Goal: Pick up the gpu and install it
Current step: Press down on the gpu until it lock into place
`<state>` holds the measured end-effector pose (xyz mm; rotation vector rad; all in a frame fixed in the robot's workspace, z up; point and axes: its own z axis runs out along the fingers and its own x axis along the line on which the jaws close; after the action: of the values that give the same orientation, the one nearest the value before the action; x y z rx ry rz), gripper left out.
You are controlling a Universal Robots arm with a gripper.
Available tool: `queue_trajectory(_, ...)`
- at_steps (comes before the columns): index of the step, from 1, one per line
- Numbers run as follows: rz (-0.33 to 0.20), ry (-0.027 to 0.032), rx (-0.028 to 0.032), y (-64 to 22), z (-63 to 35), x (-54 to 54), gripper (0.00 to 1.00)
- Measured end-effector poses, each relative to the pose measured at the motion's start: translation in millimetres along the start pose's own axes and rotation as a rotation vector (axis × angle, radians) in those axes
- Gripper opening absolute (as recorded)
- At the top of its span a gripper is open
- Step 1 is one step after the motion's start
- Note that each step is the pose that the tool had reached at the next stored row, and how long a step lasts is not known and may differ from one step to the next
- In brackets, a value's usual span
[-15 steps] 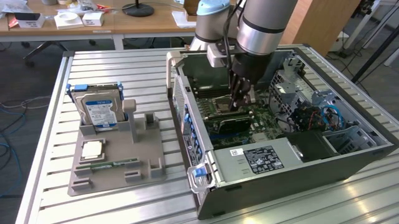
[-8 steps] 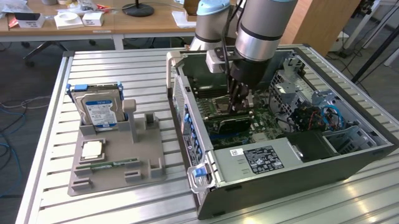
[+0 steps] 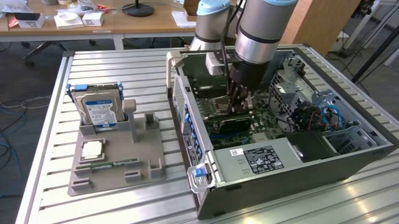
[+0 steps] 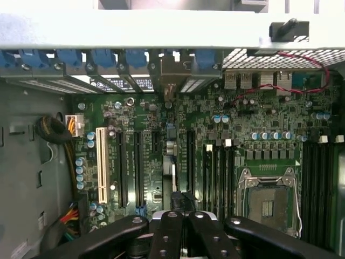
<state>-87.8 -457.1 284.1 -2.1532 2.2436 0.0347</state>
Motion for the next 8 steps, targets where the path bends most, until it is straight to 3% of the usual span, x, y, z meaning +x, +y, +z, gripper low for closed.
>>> queue_trajectory(8,0.000,-0.0005,0.0000,0.0,2.8,-0.6,0.10)
